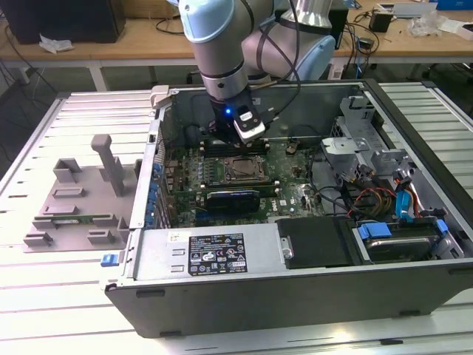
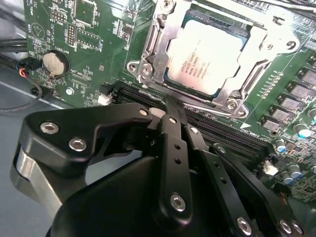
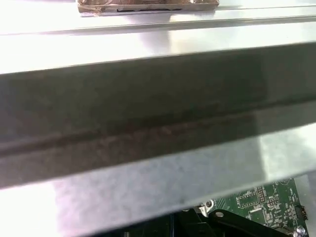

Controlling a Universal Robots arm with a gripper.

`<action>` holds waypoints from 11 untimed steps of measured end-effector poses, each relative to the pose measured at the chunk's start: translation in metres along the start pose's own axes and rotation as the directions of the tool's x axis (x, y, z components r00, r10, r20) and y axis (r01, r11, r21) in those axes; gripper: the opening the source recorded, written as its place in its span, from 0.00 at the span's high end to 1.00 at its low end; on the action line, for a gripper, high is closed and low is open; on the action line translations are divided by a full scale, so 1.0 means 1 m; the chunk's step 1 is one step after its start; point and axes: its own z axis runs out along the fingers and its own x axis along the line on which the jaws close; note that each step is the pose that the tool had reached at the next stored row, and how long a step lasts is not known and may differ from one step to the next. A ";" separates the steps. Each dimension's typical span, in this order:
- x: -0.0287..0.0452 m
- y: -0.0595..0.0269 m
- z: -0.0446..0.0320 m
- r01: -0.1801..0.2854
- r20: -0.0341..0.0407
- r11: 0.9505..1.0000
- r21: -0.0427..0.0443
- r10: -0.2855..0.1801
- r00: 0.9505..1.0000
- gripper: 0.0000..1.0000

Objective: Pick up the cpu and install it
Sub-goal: 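Install the first cpu locking lever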

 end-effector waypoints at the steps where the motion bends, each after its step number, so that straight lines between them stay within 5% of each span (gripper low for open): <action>1: 0.0003 -0.0001 -0.0001 -0.006 0.006 1.000 0.000 0.006 1.000 0.89; 6: 0.0006 -0.0001 0.0006 -0.086 0.020 0.996 0.016 0.086 0.996 0.89; 11: 0.0039 0.0041 0.0008 -0.112 0.024 0.994 0.020 0.111 0.993 0.89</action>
